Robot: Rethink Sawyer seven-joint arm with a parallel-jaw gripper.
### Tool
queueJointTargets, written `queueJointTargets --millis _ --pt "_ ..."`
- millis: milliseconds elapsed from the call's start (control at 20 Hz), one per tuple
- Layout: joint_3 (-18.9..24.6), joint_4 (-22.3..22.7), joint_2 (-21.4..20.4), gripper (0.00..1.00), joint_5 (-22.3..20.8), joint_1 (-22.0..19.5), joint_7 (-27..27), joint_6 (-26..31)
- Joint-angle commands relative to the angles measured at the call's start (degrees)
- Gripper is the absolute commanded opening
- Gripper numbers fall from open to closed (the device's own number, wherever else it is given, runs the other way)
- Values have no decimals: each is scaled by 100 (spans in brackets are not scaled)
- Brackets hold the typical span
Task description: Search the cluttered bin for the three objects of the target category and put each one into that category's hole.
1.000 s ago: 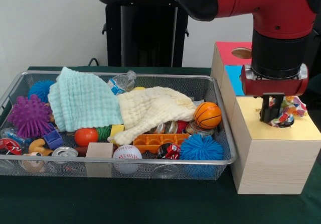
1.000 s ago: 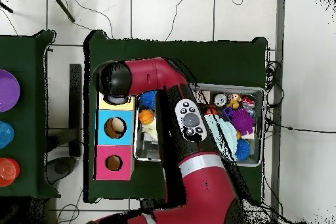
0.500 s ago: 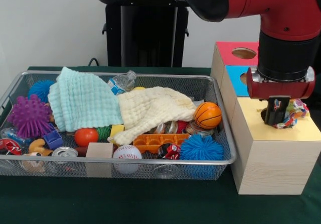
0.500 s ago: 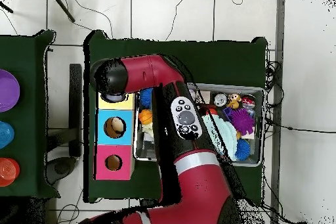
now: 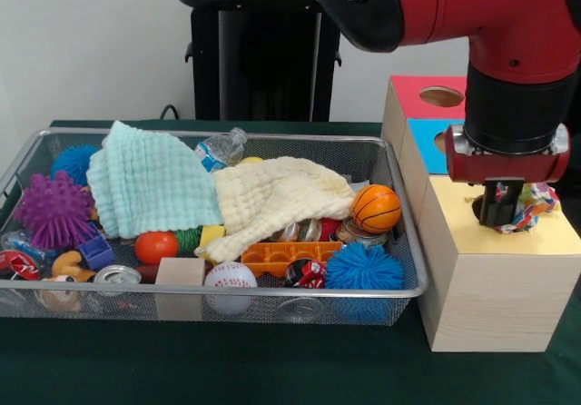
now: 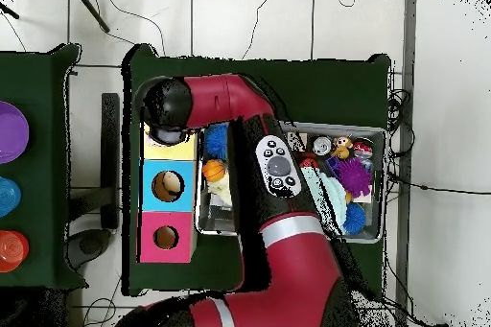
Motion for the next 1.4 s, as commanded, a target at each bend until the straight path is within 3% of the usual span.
queueJointTargets --millis 50,300,700,1400 --pt "147 85 1995 0 -703 -388 -761 -1695" --pt "45 517 1666 0 -438 -312 -212 -1424" --pt "191 741 1423 0 201 -374 -249 -397" --pt "62 1303 738 0 816 -154 403 96"
